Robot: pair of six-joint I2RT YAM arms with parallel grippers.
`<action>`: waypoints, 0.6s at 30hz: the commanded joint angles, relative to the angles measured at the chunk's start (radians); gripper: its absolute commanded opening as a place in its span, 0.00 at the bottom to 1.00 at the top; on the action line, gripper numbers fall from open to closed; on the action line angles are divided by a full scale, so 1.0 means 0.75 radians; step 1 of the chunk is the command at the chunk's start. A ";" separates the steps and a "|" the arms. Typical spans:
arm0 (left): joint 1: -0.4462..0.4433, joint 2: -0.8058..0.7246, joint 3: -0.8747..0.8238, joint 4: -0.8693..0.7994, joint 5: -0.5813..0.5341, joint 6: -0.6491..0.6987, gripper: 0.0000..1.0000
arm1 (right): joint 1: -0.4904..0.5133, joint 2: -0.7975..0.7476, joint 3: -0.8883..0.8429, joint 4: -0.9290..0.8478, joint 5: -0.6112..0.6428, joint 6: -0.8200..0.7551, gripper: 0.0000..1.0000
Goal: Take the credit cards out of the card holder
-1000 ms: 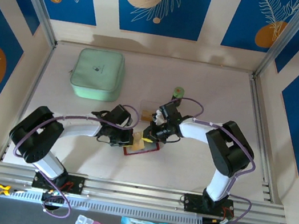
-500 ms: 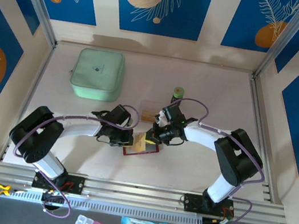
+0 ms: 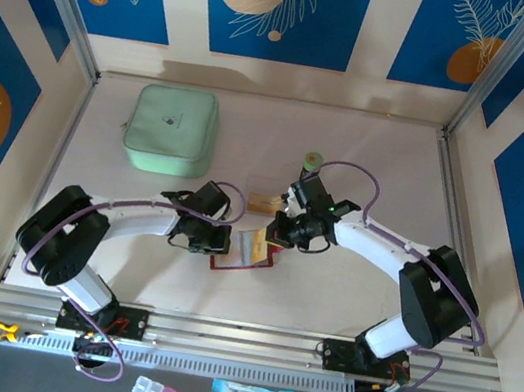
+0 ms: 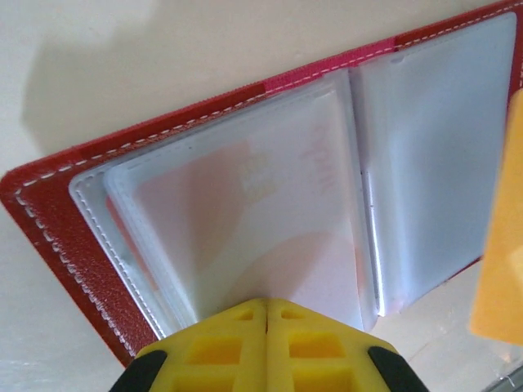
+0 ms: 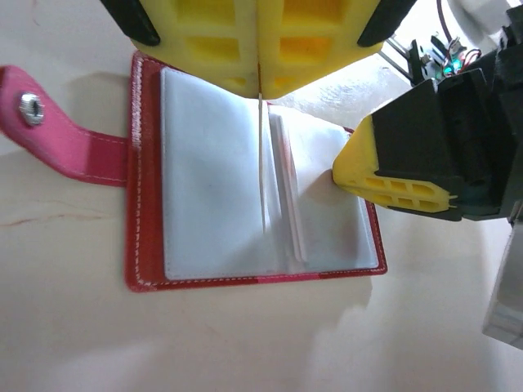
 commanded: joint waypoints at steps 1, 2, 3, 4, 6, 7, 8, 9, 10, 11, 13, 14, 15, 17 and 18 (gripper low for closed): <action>0.017 -0.015 0.015 -0.138 -0.097 0.063 0.06 | 0.007 -0.045 0.071 -0.115 0.055 -0.124 0.00; 0.016 -0.016 0.017 -0.140 -0.099 0.069 0.06 | 0.006 -0.050 0.084 -0.124 0.059 -0.166 0.01; 0.017 -0.018 0.022 -0.143 -0.103 0.076 0.06 | 0.006 -0.052 0.101 -0.137 0.057 -0.223 0.01; 0.022 -0.020 0.025 -0.148 -0.107 0.084 0.06 | 0.006 -0.049 0.122 -0.155 0.058 -0.286 0.00; 0.027 -0.024 0.033 -0.153 -0.109 0.096 0.07 | 0.008 -0.046 0.168 -0.200 0.081 -0.414 0.00; 0.031 -0.028 0.035 -0.154 -0.109 0.102 0.08 | 0.008 -0.041 0.192 -0.223 0.095 -0.489 0.00; 0.034 -0.031 0.037 -0.153 -0.106 0.106 0.08 | 0.008 -0.033 0.214 -0.251 0.111 -0.555 0.00; 0.036 -0.040 0.039 -0.151 -0.101 0.113 0.10 | 0.006 -0.021 0.243 -0.286 0.142 -0.625 0.00; 0.040 -0.047 0.039 -0.147 -0.096 0.114 0.11 | 0.004 -0.007 0.269 -0.317 0.160 -0.708 0.00; 0.041 -0.059 0.038 -0.143 -0.093 0.114 0.12 | 0.004 0.002 0.287 -0.340 0.177 -0.782 0.00; 0.045 -0.081 0.034 -0.140 -0.094 0.114 0.14 | 0.008 0.016 0.321 -0.378 0.201 -0.975 0.00; 0.046 -0.090 0.034 -0.140 -0.096 0.112 0.14 | 0.008 0.022 0.337 -0.391 0.220 -1.056 0.00; 0.050 -0.100 0.035 -0.141 -0.099 0.109 0.14 | 0.008 0.028 0.359 -0.407 0.239 -1.148 0.00; 0.052 -0.118 0.033 -0.145 -0.108 0.105 0.15 | 0.010 0.051 0.409 -0.448 0.277 -1.319 0.00; 0.055 -0.129 0.031 -0.147 -0.112 0.102 0.16 | 0.015 0.070 0.440 -0.472 0.303 -1.405 0.00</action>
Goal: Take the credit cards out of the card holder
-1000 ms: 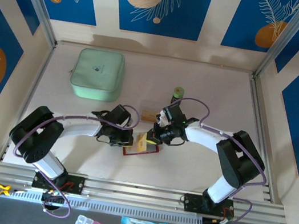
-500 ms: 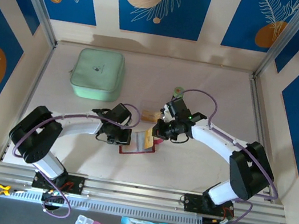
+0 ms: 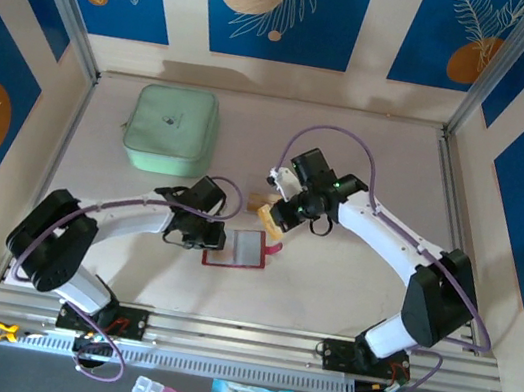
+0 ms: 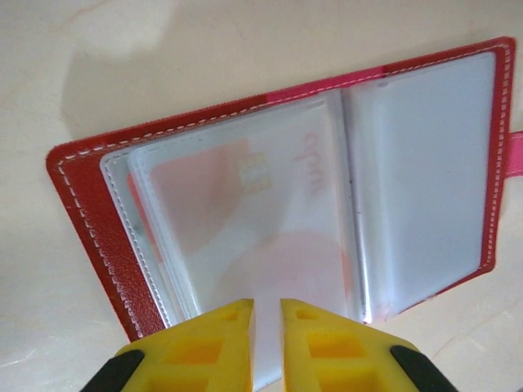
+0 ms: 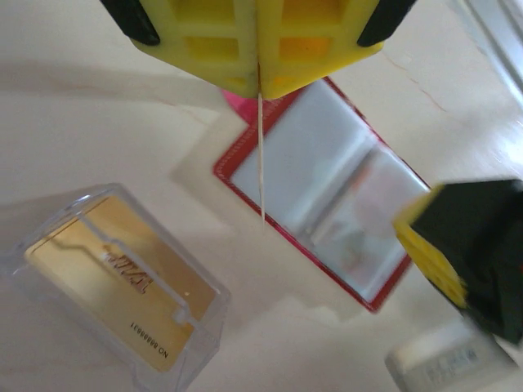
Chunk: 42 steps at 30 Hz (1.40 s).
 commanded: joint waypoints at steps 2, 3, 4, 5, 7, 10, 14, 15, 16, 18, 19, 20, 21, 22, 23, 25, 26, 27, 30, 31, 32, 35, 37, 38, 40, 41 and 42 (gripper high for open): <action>0.024 -0.062 0.006 -0.052 -0.043 0.016 0.16 | 0.022 0.083 0.136 -0.161 0.142 -0.482 0.00; 0.029 -0.071 0.003 -0.058 -0.047 0.015 0.17 | 0.022 0.111 0.175 -0.186 0.163 -0.539 0.00; 0.034 -0.079 0.001 -0.063 -0.050 0.014 0.17 | 0.022 0.144 0.215 -0.216 0.166 -0.596 0.00; 0.037 -0.086 -0.001 -0.069 -0.049 0.013 0.18 | 0.023 0.170 0.252 -0.242 0.169 -0.636 0.00; 0.046 -0.109 -0.010 -0.082 -0.055 0.017 0.18 | 0.023 0.237 0.333 -0.295 0.172 -0.721 0.00; 0.060 -0.145 -0.033 -0.088 -0.060 0.015 0.18 | 0.021 0.323 0.439 -0.339 0.199 -0.809 0.00; 0.081 -0.178 -0.061 -0.087 -0.052 0.003 0.18 | 0.015 0.413 0.559 -0.369 0.177 -0.898 0.00; 0.081 -0.188 -0.068 -0.088 -0.049 0.000 0.18 | 0.011 0.437 0.592 -0.382 0.162 -0.920 0.00; 0.085 -0.197 -0.074 -0.087 -0.051 -0.001 0.18 | 0.009 0.460 0.622 -0.388 0.157 -0.937 0.00; 0.092 -0.214 -0.087 -0.088 -0.055 -0.003 0.18 | 0.002 0.501 0.676 -0.399 0.154 -0.962 0.00; 0.096 -0.224 -0.091 -0.094 -0.056 -0.004 0.18 | -0.001 0.528 0.705 -0.415 0.148 -0.976 0.00; 0.099 -0.230 -0.094 -0.097 -0.058 -0.003 0.18 | -0.003 0.547 0.733 -0.426 0.146 -0.985 0.00; 0.104 -0.238 -0.097 -0.101 -0.058 -0.003 0.18 | -0.005 0.567 0.759 -0.438 0.144 -0.995 0.00; 0.105 -0.246 -0.099 -0.104 -0.058 -0.003 0.18 | -0.008 0.589 0.784 -0.450 0.144 -1.007 0.00; 0.111 -0.252 -0.101 -0.106 -0.058 -0.005 0.18 | -0.009 0.604 0.803 -0.456 0.144 -1.014 0.00; 0.117 -0.263 -0.103 -0.114 -0.060 -0.002 0.18 | -0.014 0.637 0.841 -0.469 0.140 -1.027 0.00; 0.121 -0.266 -0.103 -0.116 -0.060 0.000 0.18 | -0.017 0.649 0.854 -0.475 0.140 -1.032 0.00; 0.123 -0.271 -0.105 -0.120 -0.060 0.001 0.18 | -0.019 0.664 0.867 -0.480 0.141 -1.041 0.00; 0.134 -0.275 -0.105 -0.126 -0.054 0.003 0.18 | -0.024 0.695 0.892 -0.493 0.133 -1.053 0.00; 0.139 -0.277 -0.104 -0.127 -0.052 0.005 0.18 | -0.026 0.703 0.894 -0.500 0.125 -1.057 0.00; 0.142 -0.277 -0.103 -0.128 -0.051 0.006 0.18 | -0.025 0.709 0.893 -0.504 0.119 -1.059 0.00; 0.149 -0.279 -0.102 -0.134 -0.049 0.009 0.18 | -0.027 0.725 0.880 -0.505 0.105 -1.066 0.00; 0.157 -0.280 -0.103 -0.134 -0.045 0.014 0.19 | -0.029 0.738 0.866 -0.499 0.108 -1.063 0.00; 0.161 -0.278 -0.103 -0.133 -0.043 0.015 0.18 | -0.032 0.743 0.860 -0.497 0.107 -1.061 0.00; 0.164 -0.273 -0.105 -0.128 -0.036 0.015 0.19 | -0.038 0.756 0.854 -0.498 0.106 -1.051 0.06; 0.165 -0.272 -0.105 -0.129 -0.033 0.019 0.19 | -0.040 0.761 0.853 -0.499 0.104 -1.047 0.09; 0.168 -0.267 -0.105 -0.128 -0.031 0.021 0.19 | -0.042 0.765 0.851 -0.498 0.104 -1.043 0.12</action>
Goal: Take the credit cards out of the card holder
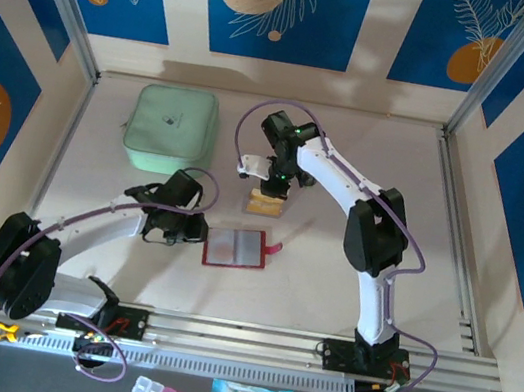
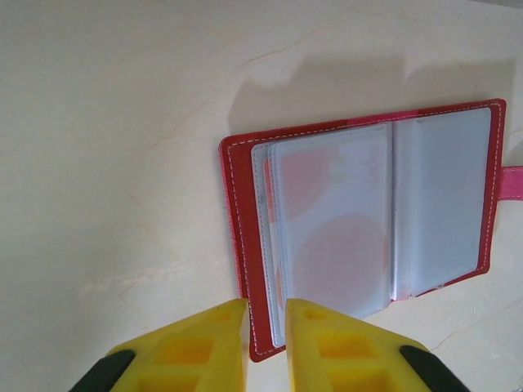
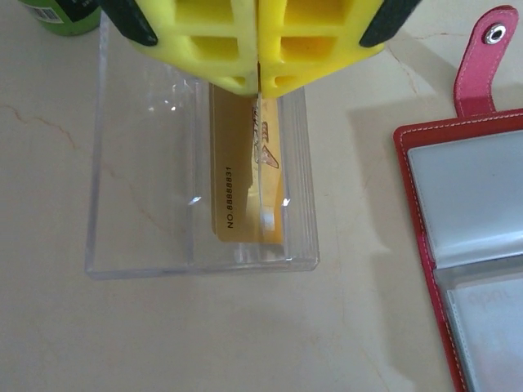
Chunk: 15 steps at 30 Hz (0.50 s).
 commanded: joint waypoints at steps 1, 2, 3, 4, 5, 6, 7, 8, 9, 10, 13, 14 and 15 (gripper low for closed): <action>0.021 -0.008 -0.015 -0.026 0.016 0.021 0.18 | -0.013 0.030 -0.006 -0.035 -0.046 -0.001 0.14; 0.020 -0.006 -0.015 -0.024 0.018 0.022 0.18 | -0.013 0.030 -0.008 -0.031 -0.042 0.004 0.15; 0.021 -0.003 -0.015 -0.024 0.020 0.022 0.19 | -0.013 0.028 -0.010 -0.022 -0.035 0.011 0.16; 0.022 -0.001 -0.015 -0.023 0.021 0.023 0.18 | -0.013 0.025 -0.011 -0.013 -0.027 0.019 0.18; 0.023 0.000 -0.017 -0.019 0.022 0.023 0.19 | -0.015 0.019 -0.012 -0.006 -0.022 0.027 0.19; 0.023 0.002 -0.017 -0.016 0.024 0.020 0.19 | -0.016 0.010 -0.014 0.002 -0.018 0.037 0.20; 0.023 0.001 -0.019 -0.015 0.026 0.019 0.19 | -0.014 -0.002 -0.016 0.011 -0.015 0.050 0.20; 0.023 0.001 -0.019 -0.011 0.028 0.019 0.19 | -0.013 -0.014 -0.017 0.019 -0.017 0.065 0.21; 0.025 0.003 -0.021 -0.006 0.030 0.016 0.19 | -0.012 -0.029 -0.023 0.035 -0.024 0.091 0.21; 0.025 0.006 -0.023 0.001 0.034 0.016 0.19 | -0.007 -0.049 -0.032 0.051 -0.036 0.122 0.21; 0.026 0.025 -0.025 0.022 0.053 0.016 0.17 | 0.014 -0.103 -0.081 0.117 -0.071 0.253 0.21; 0.025 0.033 -0.024 0.031 0.061 0.017 0.17 | 0.023 -0.118 -0.099 0.141 -0.081 0.314 0.21; 0.025 0.044 -0.025 0.043 0.070 0.016 0.16 | 0.031 -0.134 -0.120 0.169 -0.094 0.402 0.21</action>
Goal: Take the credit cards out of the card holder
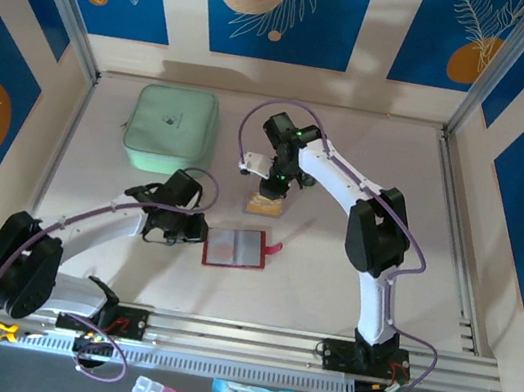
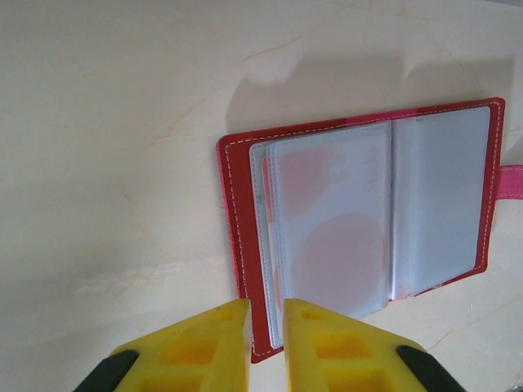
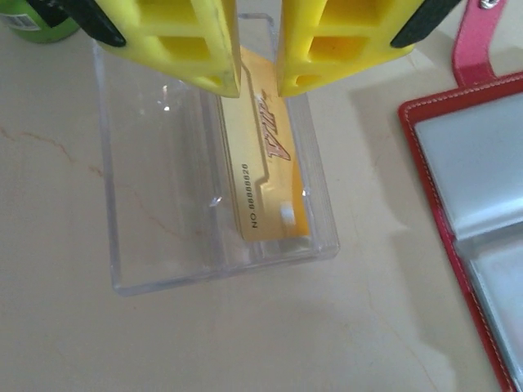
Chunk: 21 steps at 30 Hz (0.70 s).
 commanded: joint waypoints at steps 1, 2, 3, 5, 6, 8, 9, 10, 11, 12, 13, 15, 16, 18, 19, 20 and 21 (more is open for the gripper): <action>0.017 0.035 -0.018 0.034 0.049 0.016 0.15 | 0.037 -0.112 -0.061 0.097 -0.089 0.312 0.20; 0.017 0.045 -0.017 0.043 0.056 0.015 0.15 | 0.042 -0.123 -0.077 0.115 -0.106 0.410 0.20; 0.019 0.056 -0.017 0.052 0.061 0.016 0.14 | 0.047 -0.140 -0.113 0.145 -0.132 0.542 0.18; 0.018 0.072 -0.017 0.070 0.071 0.015 0.14 | 0.061 -0.198 -0.230 0.237 -0.219 0.770 0.17; 0.019 0.080 -0.018 0.079 0.077 0.013 0.13 | 0.071 -0.240 -0.316 0.315 -0.254 0.898 0.16; 0.017 0.095 -0.016 0.096 0.086 0.013 0.13 | 0.087 -0.311 -0.464 0.451 -0.318 1.122 0.16; 0.018 0.102 -0.016 0.100 0.092 0.012 0.13 | 0.091 -0.347 -0.548 0.527 -0.338 1.253 0.16; 0.017 0.111 -0.017 0.107 0.098 0.012 0.12 | 0.093 -0.381 -0.636 0.609 -0.353 1.383 0.16; 0.017 0.116 -0.018 0.112 0.100 0.014 0.12 | 0.092 -0.406 -0.707 0.679 -0.377 1.477 0.15; 0.017 0.122 -0.021 0.116 0.102 0.015 0.12 | 0.095 -0.431 -0.787 0.762 -0.405 1.582 0.15; 0.018 0.123 -0.027 0.120 0.106 0.015 0.12 | 0.097 -0.450 -0.848 0.825 -0.430 1.671 0.15; 0.018 0.129 -0.040 0.127 0.106 0.015 0.11 | 0.100 -0.455 -0.911 0.871 -0.465 1.797 0.15; 0.017 0.131 -0.048 0.131 0.107 0.011 0.11 | 0.104 -0.450 -0.924 0.876 -0.483 1.845 0.14; 0.016 0.146 -0.059 0.132 0.104 0.004 0.11 | 0.122 -0.435 -0.926 0.837 -0.462 1.906 0.11; 0.017 0.155 -0.063 0.136 0.112 0.003 0.11 | 0.143 -0.432 -0.935 0.827 -0.431 1.921 0.10; 0.016 0.164 -0.068 0.143 0.119 -0.001 0.11 | 0.162 -0.430 -0.944 0.835 -0.428 1.920 0.10; 0.016 0.170 -0.076 0.153 0.127 -0.004 0.10 | 0.179 -0.423 -0.953 0.838 -0.423 1.925 0.11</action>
